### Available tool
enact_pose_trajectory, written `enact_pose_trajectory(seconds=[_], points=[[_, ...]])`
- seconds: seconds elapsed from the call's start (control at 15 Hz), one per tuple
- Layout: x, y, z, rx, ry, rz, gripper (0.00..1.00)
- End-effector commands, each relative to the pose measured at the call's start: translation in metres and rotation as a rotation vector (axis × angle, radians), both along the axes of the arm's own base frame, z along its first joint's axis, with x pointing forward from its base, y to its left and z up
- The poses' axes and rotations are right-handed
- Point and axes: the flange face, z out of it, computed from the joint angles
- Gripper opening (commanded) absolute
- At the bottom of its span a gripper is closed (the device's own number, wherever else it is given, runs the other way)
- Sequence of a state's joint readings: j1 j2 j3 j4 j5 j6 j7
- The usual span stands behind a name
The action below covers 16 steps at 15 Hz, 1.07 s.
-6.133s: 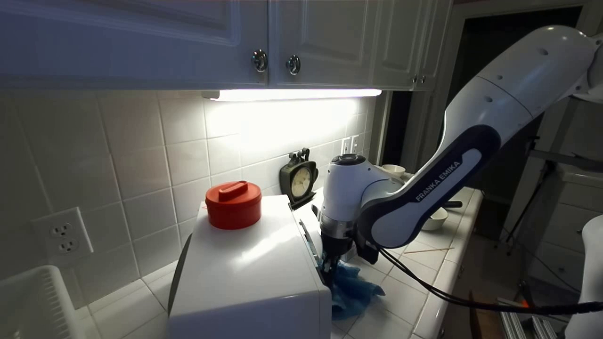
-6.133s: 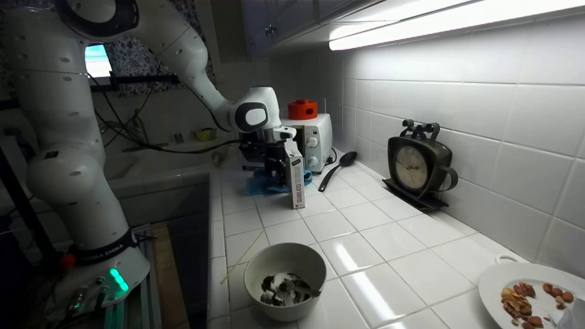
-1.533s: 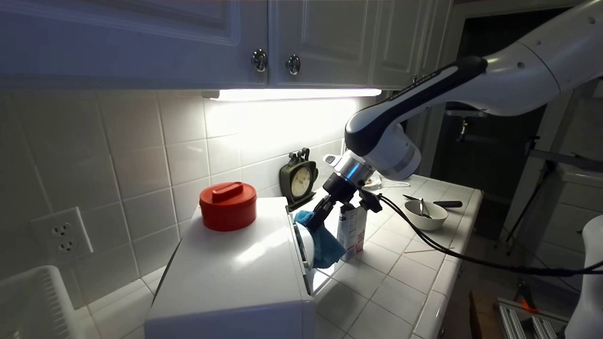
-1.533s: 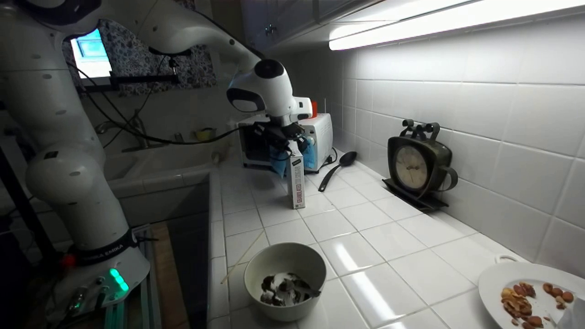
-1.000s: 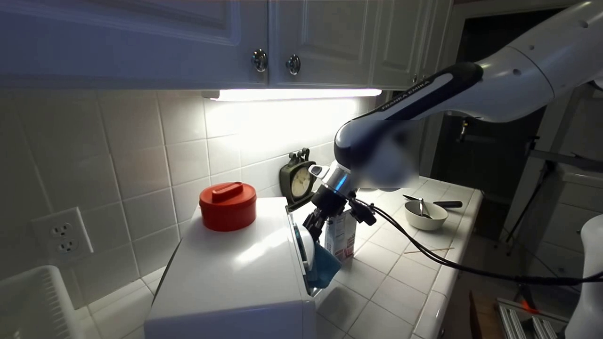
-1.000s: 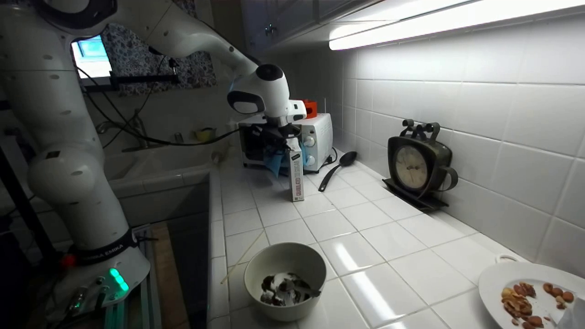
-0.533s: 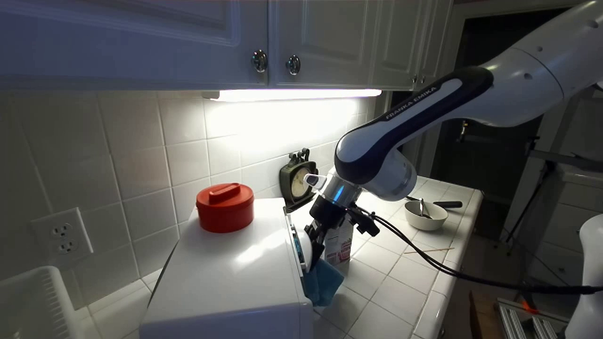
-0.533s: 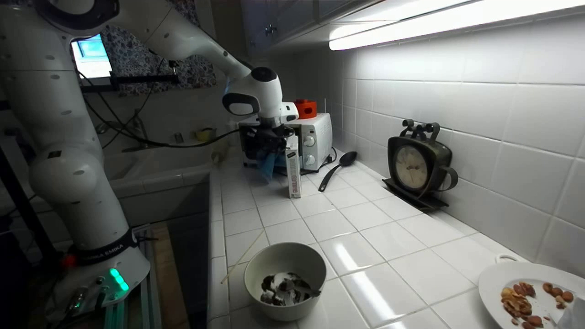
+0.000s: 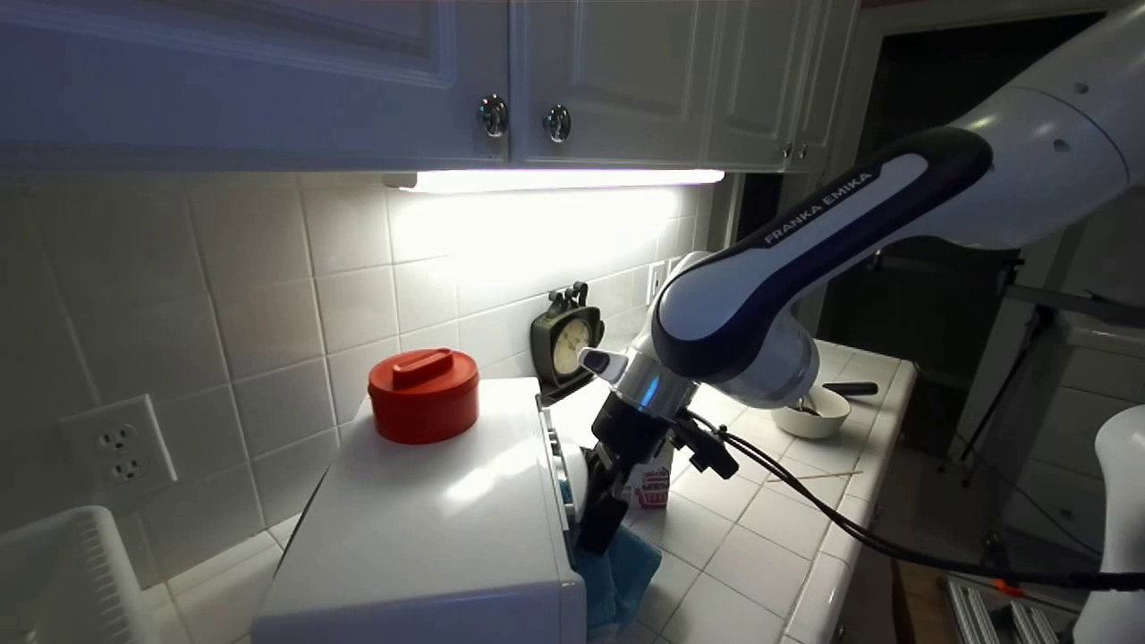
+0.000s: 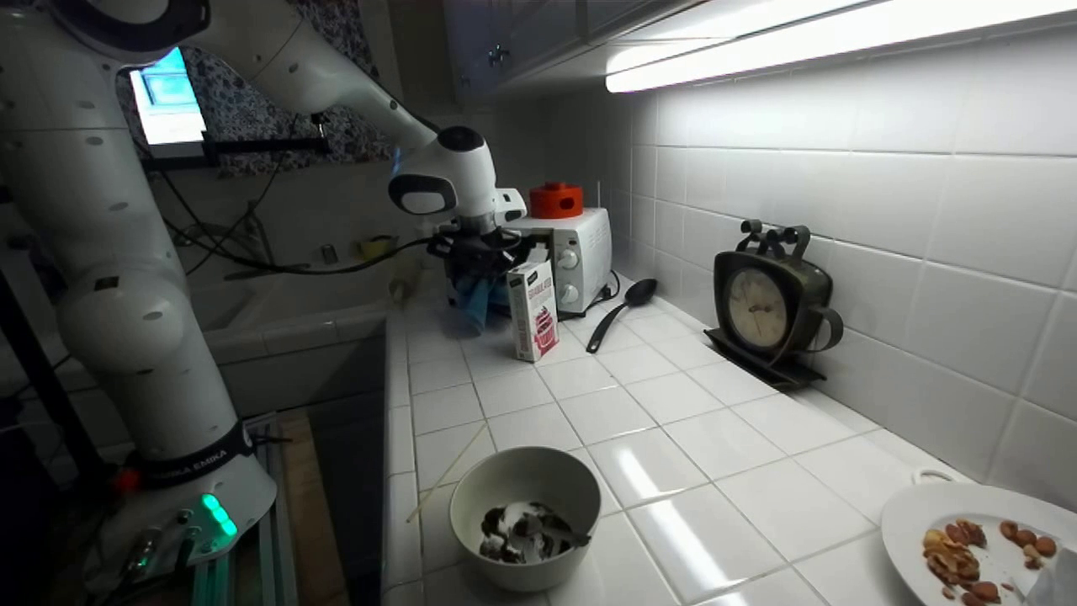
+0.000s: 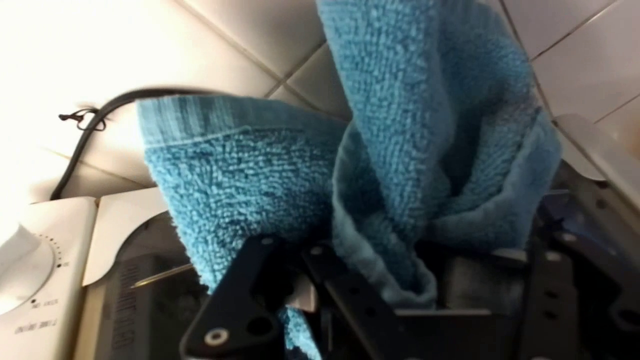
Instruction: Use the blue towel to wipe the oven.
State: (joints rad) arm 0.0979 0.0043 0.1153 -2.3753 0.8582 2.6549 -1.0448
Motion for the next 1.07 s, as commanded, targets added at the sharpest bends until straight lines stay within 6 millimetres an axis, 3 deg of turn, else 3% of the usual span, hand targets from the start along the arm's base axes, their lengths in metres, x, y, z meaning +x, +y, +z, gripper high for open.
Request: enact_pose_trajectory(seconds=[0.0, 0.4, 0.6, 1.0], points=[[-0.018, 0.023, 0.006, -0.008, -0.012, 0.032, 0.00], [-0.028, 0.043, 0.013, -0.015, -0.030, 0.083, 0.00], [-0.023, 0.046, 0.008, -0.025, -0.025, 0.076, 0.00], [0.009, 0.012, -0.003, -0.044, -0.013, -0.057, 0.00]])
